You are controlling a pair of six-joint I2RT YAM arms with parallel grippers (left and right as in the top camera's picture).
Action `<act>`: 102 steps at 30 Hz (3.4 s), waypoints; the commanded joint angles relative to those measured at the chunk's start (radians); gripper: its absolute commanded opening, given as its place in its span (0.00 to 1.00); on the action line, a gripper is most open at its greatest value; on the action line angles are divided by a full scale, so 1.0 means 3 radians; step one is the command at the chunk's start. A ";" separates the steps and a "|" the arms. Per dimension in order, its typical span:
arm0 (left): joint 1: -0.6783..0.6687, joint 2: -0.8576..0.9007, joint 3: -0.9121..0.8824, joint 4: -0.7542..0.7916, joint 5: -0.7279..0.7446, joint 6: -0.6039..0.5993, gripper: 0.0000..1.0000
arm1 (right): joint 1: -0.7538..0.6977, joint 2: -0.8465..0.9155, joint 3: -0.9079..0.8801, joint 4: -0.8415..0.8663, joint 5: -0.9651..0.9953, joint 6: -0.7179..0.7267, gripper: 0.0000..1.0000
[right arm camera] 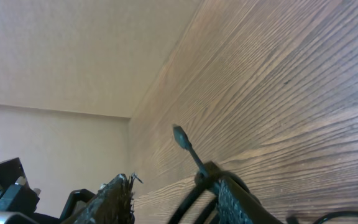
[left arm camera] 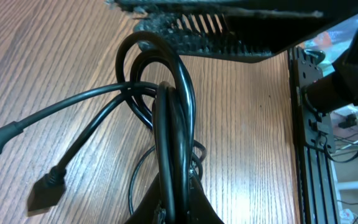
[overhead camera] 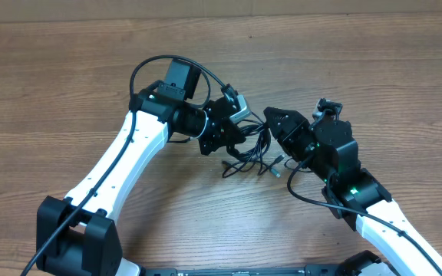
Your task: Untangle cables
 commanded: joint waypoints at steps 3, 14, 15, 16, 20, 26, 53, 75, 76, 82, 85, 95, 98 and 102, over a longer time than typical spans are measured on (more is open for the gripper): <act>-0.0023 -0.0038 0.0042 0.0011 0.0201 0.0223 0.04 | 0.0008 0.0076 0.0041 -0.0024 -0.0183 -0.0013 0.42; -0.0022 -0.0038 0.0042 0.0014 -0.0106 0.0280 0.04 | 0.0008 0.0178 0.0041 -0.0036 -0.0390 -0.0402 0.40; -0.0022 -0.0038 0.0042 0.0014 -0.0158 0.0280 0.04 | 0.0008 0.0178 0.0041 -0.0036 -0.0354 -0.0512 0.40; -0.0022 -0.0038 0.0042 0.0014 -0.0168 0.0280 0.04 | 0.0008 0.0168 0.0041 -0.0036 -0.0308 -0.0621 0.40; -0.0022 -0.0038 0.0042 0.0009 -0.0127 0.0277 0.04 | 0.0008 0.0083 0.0041 -0.0080 -0.0210 -0.0815 0.40; -0.0022 -0.0038 0.0042 0.0033 -0.0127 0.0280 0.04 | 0.0008 -0.0070 0.0041 -0.0403 -0.0172 -0.0790 0.44; -0.0022 -0.0038 0.0042 0.0009 0.0072 0.0595 0.04 | 0.0008 0.0402 0.0041 -0.0425 -0.0765 0.0537 0.22; -0.0022 -0.0038 0.0042 0.0008 0.0942 0.0593 0.04 | 0.0008 0.0584 0.0041 -0.0301 -0.0426 0.0713 0.21; -0.0023 -0.0038 0.0042 0.0009 0.1066 0.0593 0.04 | 0.0008 0.0584 0.0041 -0.0281 -0.0409 0.0713 0.21; -0.0023 -0.0038 0.0042 0.0009 0.1148 0.0553 0.04 | 0.0008 0.0584 0.0041 -0.0262 -0.0439 0.0711 0.21; -0.0022 -0.0038 0.0042 0.0015 0.1146 0.0553 0.04 | 0.0008 0.0584 0.0041 -0.0261 -0.0598 0.0710 0.21; -0.0017 -0.0038 0.0042 0.0221 0.0694 0.0074 0.04 | 0.0008 0.0584 0.0041 -0.0301 -0.0698 0.0371 0.04; 0.0009 -0.0038 0.0042 0.0539 0.0047 -0.0884 0.04 | 0.0006 0.0572 0.0041 -0.0519 -0.0267 0.0051 0.04; 0.0079 -0.0038 0.0042 0.0706 -0.1138 -0.2227 0.04 | 0.0006 0.0406 0.0047 -0.0623 0.0221 -0.0247 0.04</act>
